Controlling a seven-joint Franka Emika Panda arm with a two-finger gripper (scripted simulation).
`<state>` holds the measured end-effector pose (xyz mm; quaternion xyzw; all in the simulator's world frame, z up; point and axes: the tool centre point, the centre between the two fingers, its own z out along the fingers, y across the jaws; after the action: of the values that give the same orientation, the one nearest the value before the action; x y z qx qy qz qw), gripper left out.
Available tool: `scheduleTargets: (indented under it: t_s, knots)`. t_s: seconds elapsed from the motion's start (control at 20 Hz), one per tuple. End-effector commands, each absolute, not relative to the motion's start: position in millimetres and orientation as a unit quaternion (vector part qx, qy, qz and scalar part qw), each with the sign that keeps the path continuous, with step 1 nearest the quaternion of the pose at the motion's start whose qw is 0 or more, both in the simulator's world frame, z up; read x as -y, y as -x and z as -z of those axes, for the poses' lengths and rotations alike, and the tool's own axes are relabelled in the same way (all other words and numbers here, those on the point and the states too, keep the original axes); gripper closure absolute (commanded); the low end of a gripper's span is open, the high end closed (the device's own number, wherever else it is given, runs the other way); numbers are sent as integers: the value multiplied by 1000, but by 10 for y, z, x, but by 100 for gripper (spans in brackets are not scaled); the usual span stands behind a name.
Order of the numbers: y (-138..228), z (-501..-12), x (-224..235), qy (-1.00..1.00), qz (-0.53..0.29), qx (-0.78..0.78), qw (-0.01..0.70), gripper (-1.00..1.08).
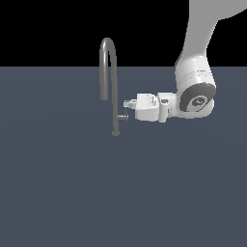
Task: Turn on the faucet by rotating a designated handle.
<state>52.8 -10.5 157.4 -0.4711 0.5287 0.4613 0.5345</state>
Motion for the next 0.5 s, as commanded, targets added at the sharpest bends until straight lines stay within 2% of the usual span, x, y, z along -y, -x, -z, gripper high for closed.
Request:
scheduleTargets:
  t_s: [0.0, 0.3, 0.45]
  knots:
    - [-436, -1509, 94, 470, -464, -529, 533, 108]
    - [-199, -1354, 65, 468, -467, -530, 531, 108]
    - [-262, -1406, 73, 473, -461, -526, 536, 108]
